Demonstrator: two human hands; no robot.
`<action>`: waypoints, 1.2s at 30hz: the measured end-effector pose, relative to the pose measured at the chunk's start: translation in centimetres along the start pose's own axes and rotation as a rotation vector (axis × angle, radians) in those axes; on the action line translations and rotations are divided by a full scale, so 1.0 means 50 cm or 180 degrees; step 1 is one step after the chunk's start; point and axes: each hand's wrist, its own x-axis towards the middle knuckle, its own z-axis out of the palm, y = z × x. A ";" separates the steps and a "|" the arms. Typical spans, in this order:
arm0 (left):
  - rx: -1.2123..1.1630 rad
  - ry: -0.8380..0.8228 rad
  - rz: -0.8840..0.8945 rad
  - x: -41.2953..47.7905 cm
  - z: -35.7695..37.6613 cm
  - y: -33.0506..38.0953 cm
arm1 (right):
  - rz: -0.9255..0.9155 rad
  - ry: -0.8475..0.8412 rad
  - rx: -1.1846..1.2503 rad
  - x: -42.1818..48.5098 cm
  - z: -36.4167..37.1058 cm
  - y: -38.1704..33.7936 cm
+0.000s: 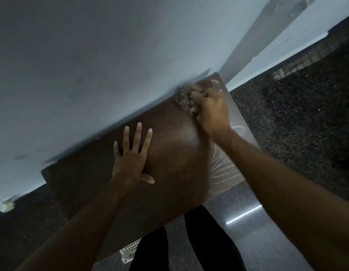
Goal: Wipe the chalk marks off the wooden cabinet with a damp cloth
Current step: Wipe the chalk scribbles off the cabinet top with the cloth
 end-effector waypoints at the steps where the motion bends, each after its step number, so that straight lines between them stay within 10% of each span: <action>1: -0.0020 -0.0014 0.0002 0.001 -0.002 0.000 | 0.0149 0.0156 -0.0007 0.024 -0.015 0.027; 11: -0.0122 -0.0014 0.0019 -0.005 -0.008 0.000 | 0.0873 0.0440 -0.0169 0.055 -0.031 0.031; 23: -0.0170 -0.0029 -0.0009 -0.010 -0.017 -0.003 | -0.0811 -0.0630 -0.0005 -0.185 0.037 -0.039; 36: -0.0254 -0.0080 0.0005 -0.009 -0.019 -0.004 | 0.0576 0.0468 -0.0514 0.129 -0.046 0.042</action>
